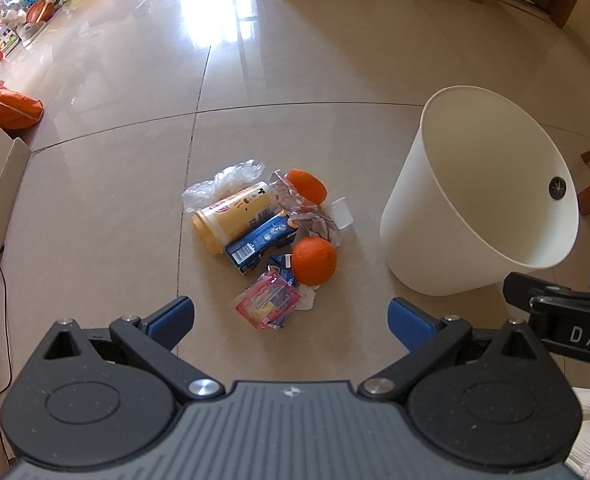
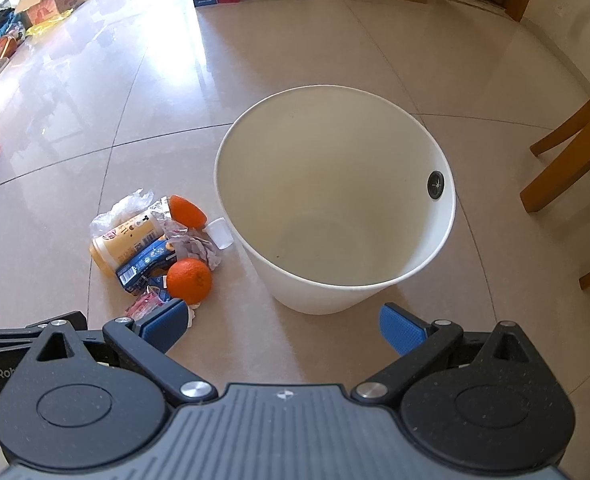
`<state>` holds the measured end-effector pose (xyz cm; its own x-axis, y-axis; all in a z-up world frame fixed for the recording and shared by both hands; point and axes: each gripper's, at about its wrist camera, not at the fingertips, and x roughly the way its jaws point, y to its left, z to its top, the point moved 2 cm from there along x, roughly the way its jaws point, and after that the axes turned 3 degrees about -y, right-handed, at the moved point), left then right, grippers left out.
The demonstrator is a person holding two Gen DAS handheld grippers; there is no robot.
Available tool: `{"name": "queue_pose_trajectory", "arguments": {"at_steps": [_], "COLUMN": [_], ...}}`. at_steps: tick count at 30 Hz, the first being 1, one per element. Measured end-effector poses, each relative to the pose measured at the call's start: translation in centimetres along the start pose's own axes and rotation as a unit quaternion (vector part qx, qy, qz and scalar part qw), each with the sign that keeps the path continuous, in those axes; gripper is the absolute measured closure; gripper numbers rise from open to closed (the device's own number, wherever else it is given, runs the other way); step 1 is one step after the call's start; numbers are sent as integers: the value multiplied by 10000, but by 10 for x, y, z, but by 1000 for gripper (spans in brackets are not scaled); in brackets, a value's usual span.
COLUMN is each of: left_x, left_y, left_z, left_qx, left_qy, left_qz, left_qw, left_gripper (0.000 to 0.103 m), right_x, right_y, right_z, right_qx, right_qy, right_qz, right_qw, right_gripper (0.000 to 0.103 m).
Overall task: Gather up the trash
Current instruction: 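Move the left gripper toward the trash pile beside the white bin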
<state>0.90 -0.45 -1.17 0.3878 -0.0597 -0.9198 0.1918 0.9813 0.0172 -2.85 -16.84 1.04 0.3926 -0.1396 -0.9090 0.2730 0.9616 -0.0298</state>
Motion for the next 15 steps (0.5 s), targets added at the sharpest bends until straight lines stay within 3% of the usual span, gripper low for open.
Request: {"name": "queue_pose_trajectory", "arguments": {"at_steps": [15], "left_x": [9], "left_y": [-1], "left_z": [0], "left_qx": [114], "left_qy": [-192], "left_qz": [-135], "left_qw": [9997], "left_gripper": [1], "right_x": [4], "right_y": [3], "right_z": [0], "right_qx": [-50], "right_qy": [-13], "right_qz": [-128], "right_qw": [9999], "right_gripper": [0]}}
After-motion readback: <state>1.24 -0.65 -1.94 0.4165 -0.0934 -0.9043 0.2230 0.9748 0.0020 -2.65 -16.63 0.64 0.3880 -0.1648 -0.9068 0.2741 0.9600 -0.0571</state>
